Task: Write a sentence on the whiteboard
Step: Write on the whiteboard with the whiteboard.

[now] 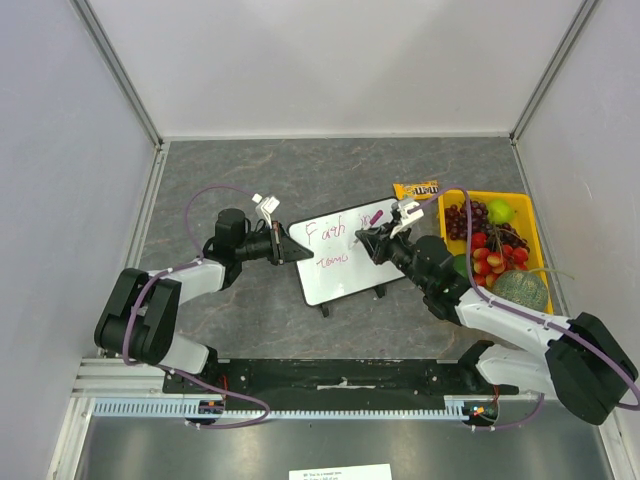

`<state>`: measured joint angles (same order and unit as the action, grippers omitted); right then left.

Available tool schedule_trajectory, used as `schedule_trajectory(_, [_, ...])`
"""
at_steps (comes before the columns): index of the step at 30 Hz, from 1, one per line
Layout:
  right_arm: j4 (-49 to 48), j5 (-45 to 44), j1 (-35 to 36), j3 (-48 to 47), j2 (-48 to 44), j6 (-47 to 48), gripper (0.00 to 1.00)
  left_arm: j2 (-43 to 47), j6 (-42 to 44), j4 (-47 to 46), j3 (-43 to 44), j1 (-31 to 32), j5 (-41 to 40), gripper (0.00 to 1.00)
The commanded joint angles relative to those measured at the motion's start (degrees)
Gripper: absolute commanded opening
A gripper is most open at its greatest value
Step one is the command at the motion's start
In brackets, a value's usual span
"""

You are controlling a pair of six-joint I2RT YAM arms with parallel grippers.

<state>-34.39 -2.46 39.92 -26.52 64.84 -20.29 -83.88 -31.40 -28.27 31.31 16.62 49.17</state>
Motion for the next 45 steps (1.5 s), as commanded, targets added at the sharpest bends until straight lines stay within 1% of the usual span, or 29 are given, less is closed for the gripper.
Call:
schedule_trajectory(1, [-4.89,-1.41,0.24,-0.9,0.99,0.34,0.0,-2.52,8.2,6.83,-1.25,-1.77,-11.99,0.02])
schedule_trajectory(14, [-5.42,-2.11,0.24,-0.72,3.63,-0.8,0.0,-2.7,8.11,6.48,-1.34,-1.77,-11.46,0.02])
schedule_trajectory(21, [-3.05,-3.95,0.24,-1.25,5.03,-0.98,0.0,-2.7,8.11,6.47,-1.34,-1.77,-11.11,0.02])
schedule_trajectory(30, [0.29,-3.43,0.24,-1.6,5.56,-1.5,0.0,-3.05,8.11,6.04,-1.34,-1.77,-10.76,0.02])
schedule_trajectory(39, [1.87,-2.46,0.24,1.91,2.84,-3.26,0.0,-3.22,7.93,5.77,-1.34,-1.77,-10.5,0.02])
schedule_trajectory(45, [1.52,-2.99,0.24,1.92,3.1,-3.79,0.0,-3.14,7.93,5.6,-1.51,-1.77,-10.41,0.02])
